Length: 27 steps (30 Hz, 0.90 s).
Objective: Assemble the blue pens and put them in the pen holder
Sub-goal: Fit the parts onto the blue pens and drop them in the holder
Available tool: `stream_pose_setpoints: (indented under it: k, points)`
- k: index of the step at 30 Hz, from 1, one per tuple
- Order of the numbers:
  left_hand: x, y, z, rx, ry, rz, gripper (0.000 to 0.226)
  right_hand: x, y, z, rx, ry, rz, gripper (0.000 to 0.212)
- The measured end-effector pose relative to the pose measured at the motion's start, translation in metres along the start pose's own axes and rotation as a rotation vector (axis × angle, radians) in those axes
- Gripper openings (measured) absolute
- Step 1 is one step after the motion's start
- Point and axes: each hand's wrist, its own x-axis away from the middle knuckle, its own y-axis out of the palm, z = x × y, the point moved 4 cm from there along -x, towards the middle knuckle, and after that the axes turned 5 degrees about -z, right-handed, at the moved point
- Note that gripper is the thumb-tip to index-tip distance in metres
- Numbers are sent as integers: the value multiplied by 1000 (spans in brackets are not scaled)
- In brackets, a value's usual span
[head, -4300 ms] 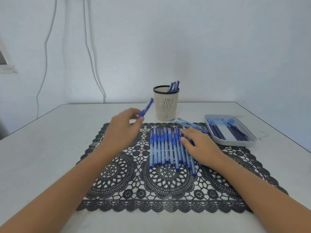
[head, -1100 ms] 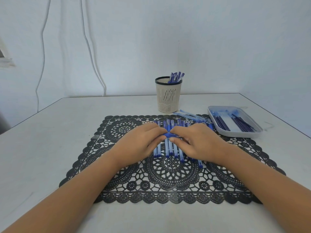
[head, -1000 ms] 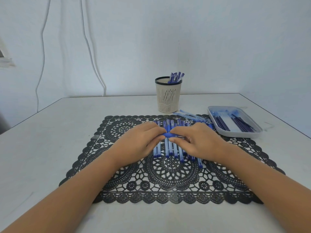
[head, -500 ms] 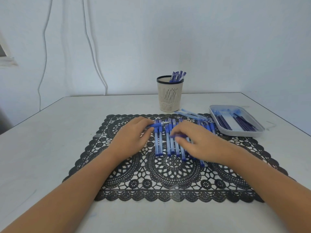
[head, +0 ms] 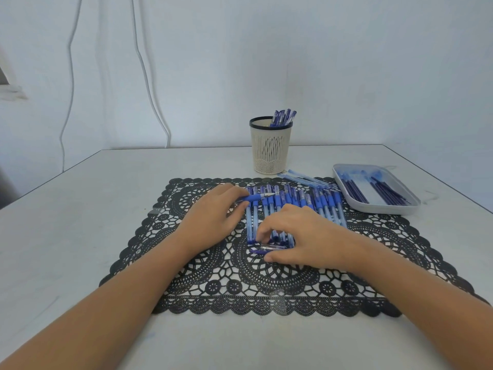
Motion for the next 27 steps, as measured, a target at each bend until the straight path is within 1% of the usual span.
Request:
stream_pose_setpoints:
  k: [2, 4, 5, 8, 9, 11, 14, 19, 24, 27]
  points:
    - [0, 0, 1, 7, 7, 2, 26, 1, -3, 2, -56, 2, 56, 20]
    - [0, -1, 2, 13, 7, 3, 24, 3, -10, 6, -131, 54, 190, 14]
    - [0, -1, 3, 15, 9, 3, 23, 5, -14, 11, -159, 113, 267, 15]
    - [0, -1, 7, 22, 36, -4, 30, 9, -24, 27, -272, 320, 485, 30]
    - [0, -1, 8, 21, 46, -9, 35, 9, -25, 31, -328, 366, 511, 35]
    - [1, -1, 12, 21, 65, -14, 40, 8, -24, 36, -397, 415, 467, 44]
    - [1, -1, 18, 17, 102, -9, 39, 4, -19, 35, -473, 403, 402, 45]
    - [1, 0, 23, 1, 139, -12, 38, 3, -19, 35, -528, 359, 379, 34]
    - [-1, -3, 25, 49, 145, -28, 41, 4, -21, 36, -556, 265, 419, 26]
    - [-2, -5, 24, 97, 121, -37, 43, 3, -20, 35, -535, 187, 412, 11]
